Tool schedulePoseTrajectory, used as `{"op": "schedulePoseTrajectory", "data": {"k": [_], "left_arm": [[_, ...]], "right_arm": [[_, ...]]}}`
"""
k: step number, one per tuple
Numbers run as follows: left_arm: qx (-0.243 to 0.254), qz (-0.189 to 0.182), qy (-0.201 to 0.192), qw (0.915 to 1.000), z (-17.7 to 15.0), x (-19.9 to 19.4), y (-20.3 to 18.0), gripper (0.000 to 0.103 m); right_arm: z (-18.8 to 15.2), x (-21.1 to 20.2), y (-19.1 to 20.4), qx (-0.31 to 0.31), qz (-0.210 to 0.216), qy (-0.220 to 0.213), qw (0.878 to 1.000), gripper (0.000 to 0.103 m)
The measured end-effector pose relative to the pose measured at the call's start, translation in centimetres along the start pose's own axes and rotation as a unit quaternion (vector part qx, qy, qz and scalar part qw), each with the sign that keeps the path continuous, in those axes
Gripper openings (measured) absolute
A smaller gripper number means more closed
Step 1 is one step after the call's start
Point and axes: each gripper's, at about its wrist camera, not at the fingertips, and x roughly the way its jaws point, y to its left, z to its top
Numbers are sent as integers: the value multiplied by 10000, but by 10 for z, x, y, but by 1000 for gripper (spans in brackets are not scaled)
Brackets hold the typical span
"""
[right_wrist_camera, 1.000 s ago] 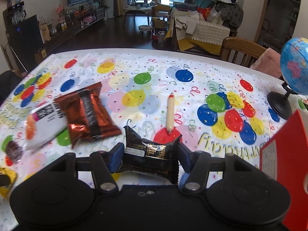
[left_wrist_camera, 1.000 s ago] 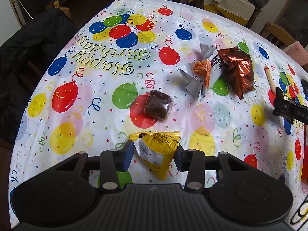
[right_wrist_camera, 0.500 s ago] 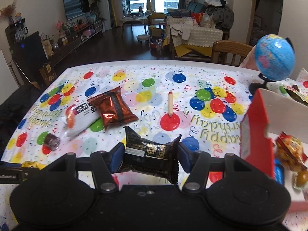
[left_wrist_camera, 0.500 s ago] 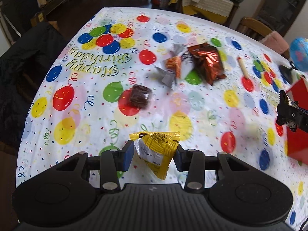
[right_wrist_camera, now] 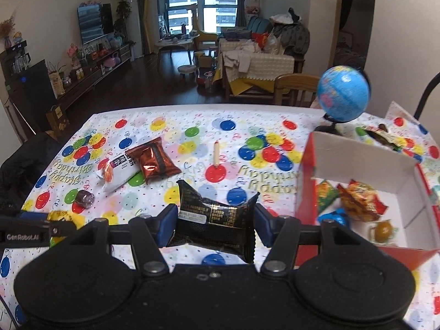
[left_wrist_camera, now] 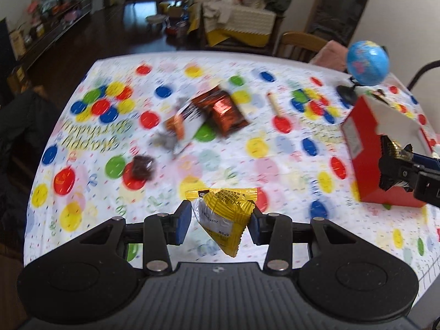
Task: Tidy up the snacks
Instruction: 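Carry the yellow packet and black bar into the red box and release both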
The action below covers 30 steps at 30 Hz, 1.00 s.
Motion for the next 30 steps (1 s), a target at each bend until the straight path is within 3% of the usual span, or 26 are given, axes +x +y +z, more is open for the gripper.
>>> {"op": "schedulePoseTrajectory", "data": {"k": [13, 30], "left_arm": [[655, -422, -380, 9962, 30, -13, -103, 42], [1441, -583, -277, 9875, 63, 34, -251, 42]], "right_arm": [[7, -40, -75, 217, -280, -324, 9988, 57], [-1, -24, -215, 620, -619, -198, 9960, 57]]}}
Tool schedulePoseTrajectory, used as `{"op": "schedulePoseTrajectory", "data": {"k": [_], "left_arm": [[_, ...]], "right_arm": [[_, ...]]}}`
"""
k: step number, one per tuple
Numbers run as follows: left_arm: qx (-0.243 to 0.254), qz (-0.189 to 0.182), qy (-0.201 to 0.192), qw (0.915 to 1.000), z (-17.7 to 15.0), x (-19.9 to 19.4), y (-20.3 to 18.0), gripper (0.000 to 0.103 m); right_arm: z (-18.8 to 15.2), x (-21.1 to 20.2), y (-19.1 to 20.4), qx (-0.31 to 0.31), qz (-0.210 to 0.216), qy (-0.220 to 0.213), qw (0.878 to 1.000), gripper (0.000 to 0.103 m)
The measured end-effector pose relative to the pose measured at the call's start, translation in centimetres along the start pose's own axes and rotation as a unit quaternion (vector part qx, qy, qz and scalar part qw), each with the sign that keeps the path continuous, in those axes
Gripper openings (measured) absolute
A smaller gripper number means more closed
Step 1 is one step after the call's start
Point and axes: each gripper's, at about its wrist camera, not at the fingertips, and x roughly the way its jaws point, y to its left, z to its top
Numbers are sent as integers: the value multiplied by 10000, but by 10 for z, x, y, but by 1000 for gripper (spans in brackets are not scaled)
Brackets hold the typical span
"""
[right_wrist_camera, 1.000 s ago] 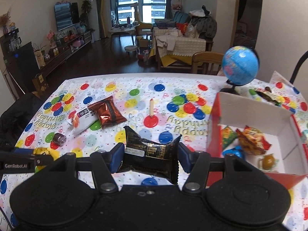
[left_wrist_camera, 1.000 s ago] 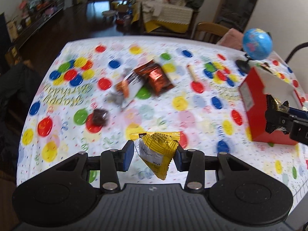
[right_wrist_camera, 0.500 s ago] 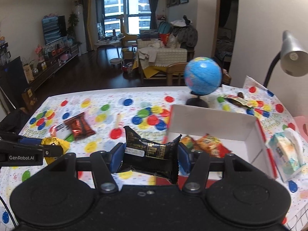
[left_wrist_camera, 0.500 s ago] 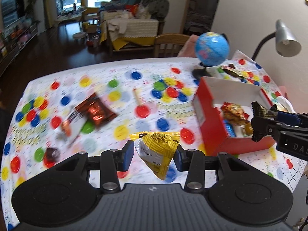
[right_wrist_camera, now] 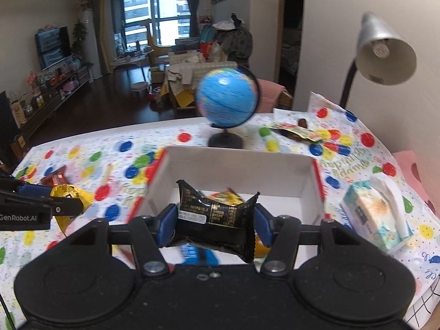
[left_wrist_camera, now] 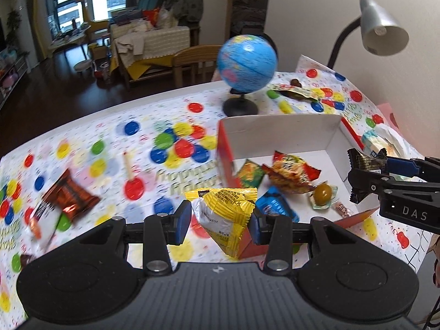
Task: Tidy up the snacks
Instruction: 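Carry the yellow packet and black bar into the red box and release both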
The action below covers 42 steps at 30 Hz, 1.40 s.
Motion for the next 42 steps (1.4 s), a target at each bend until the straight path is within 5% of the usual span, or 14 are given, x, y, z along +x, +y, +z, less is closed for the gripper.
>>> {"op": "schedulePoseTrajectory", "data": {"k": [16, 39, 42], "left_arm": [[553, -102, 357, 9978, 37, 83, -65, 42], [1115, -200, 1053, 9880, 21, 145, -100, 42], [1058, -279, 1075, 9882, 21, 144, -99, 56]], "right_arm": [[-13, 56, -74, 293, -200, 520, 9980, 58], [-35, 102, -74, -87, 0, 1161, 9932, 62], [-36, 100, -74, -81, 0, 1151, 9933, 63]]}}
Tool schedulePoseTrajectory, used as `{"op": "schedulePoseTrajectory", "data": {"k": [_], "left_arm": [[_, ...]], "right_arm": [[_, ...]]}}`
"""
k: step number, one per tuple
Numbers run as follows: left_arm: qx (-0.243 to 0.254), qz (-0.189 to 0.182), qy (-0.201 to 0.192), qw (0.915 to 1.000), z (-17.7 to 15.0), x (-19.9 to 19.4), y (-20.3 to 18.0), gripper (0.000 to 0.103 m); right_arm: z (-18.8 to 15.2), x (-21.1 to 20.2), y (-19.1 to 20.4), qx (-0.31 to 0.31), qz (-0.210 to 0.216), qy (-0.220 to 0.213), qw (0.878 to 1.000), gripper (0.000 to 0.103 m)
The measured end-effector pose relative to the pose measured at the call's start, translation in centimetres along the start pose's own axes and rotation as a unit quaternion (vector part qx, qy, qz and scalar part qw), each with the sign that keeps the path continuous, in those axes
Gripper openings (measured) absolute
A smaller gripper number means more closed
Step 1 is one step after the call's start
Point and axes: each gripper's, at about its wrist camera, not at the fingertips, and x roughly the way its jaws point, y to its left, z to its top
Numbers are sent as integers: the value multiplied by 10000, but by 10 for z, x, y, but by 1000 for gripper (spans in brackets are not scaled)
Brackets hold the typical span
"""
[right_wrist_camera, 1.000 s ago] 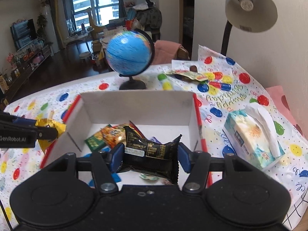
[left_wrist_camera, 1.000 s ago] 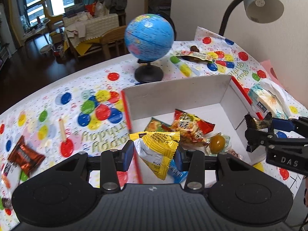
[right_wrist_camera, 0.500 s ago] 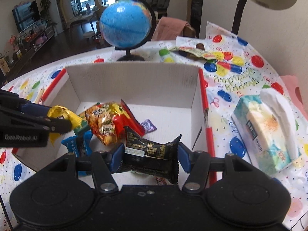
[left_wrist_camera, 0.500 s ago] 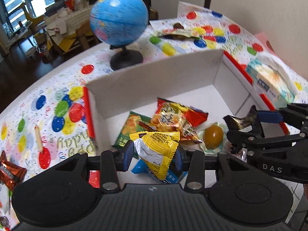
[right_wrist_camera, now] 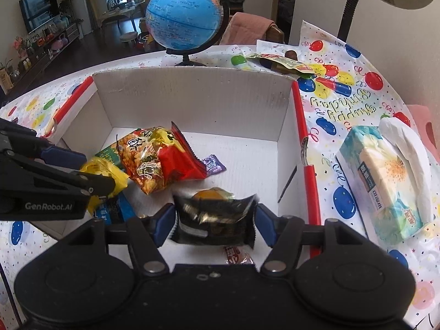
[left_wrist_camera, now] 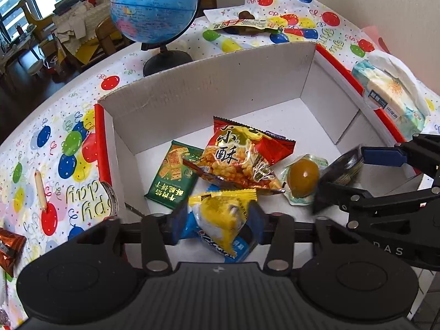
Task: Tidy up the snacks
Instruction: 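Carry the yellow packet and black bar into the red box and release both, then withdraw both tools from the box back over the remaining snacks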
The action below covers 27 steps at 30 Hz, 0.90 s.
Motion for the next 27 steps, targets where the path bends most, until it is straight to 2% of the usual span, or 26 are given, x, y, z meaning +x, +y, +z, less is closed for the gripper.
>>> {"op": "schedulePoseTrajectory", "data": {"k": [1, 2, 16, 19, 25, 27], "left_arm": [[-22, -31, -19, 10000, 0, -1, 1, 64], [-27, -46, -58, 10000, -1, -4, 1, 65], [-223, -111, -495, 9985, -16, -46, 11, 67], [-288, -130, -649, 9974, -22, -60, 16, 74], [-419, -152, -904, 9949, -33, -87, 29, 74], [-466, -152, -981, 9940, -38, -96, 34, 77]], "right_arm": [[0, -1, 0, 1, 3, -7, 10000, 64], [0, -1, 0, 5, 10, -13, 10000, 64], [-1, -42, 5, 50, 119, -468, 9988, 85], [-2, -53, 8, 128, 171, -624, 9978, 87], [-2, -78, 19, 280, 227, -891, 9954, 89], [-2, -86, 23, 315, 236, -964, 9946, 89]]}}
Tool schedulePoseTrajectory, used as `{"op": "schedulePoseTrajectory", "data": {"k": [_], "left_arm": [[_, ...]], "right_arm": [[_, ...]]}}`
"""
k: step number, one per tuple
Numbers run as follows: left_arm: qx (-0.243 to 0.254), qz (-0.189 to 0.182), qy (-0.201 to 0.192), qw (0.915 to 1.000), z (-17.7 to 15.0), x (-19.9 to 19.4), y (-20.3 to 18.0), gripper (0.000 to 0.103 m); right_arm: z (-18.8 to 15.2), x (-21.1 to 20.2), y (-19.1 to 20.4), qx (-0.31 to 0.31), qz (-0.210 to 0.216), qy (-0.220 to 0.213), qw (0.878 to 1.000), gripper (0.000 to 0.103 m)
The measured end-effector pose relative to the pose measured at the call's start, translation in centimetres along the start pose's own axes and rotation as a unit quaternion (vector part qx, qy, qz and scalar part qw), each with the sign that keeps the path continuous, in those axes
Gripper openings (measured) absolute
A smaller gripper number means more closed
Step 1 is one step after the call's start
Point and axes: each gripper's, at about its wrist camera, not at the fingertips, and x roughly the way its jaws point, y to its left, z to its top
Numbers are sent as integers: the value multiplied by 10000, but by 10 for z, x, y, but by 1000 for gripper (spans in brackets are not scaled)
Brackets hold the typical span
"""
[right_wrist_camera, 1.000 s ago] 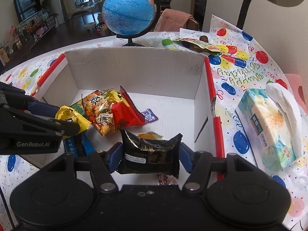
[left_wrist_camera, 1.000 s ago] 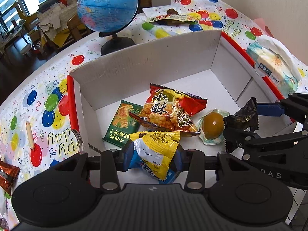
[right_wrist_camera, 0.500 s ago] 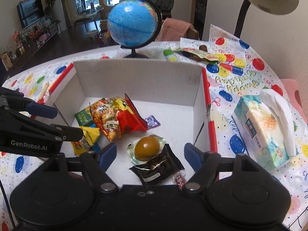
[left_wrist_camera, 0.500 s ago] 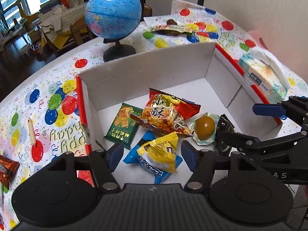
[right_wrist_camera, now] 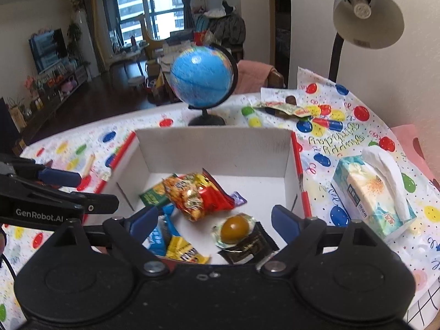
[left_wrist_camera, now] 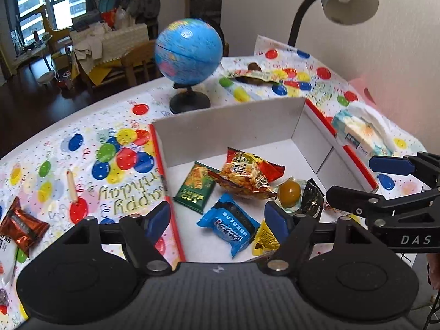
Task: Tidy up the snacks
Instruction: 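Withdraw both tools from the box back over the remaining snacks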
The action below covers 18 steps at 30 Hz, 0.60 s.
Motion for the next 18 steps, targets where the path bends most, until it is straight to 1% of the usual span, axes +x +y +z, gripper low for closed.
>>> {"op": "schedulePoseTrajectory", "data": {"k": [2, 6, 8, 10, 15, 17, 18], "left_arm": [[-53, -19, -84, 9999, -3, -9, 6, 81], [-108, -30, -213, 9997, -11, -29, 17, 81], [-136, -45, -287, 9995, -16, -40, 23, 82], [-176, -49, -367, 9992, -20, -50, 30, 86], [-301, -36, -540, 9981, -33, -78, 52, 92], [-354, -16, -610, 9975, -39, -89, 62, 99], [-384, 7, -645, 9972, -43, -94, 66, 100]], "right_arm": [[1, -6, 5, 44, 13, -39, 10000, 89], [1, -20, 19, 83, 76, -167, 9998, 90], [1, -26, 27, 100, 97, -215, 9997, 93], [1, -32, 36, 126, 114, -283, 9995, 103], [0, -46, 58, 178, 185, -382, 9989, 103], [0, -50, 68, 191, 232, -419, 9987, 103], [-1, -52, 73, 191, 265, -433, 9985, 103]]}}
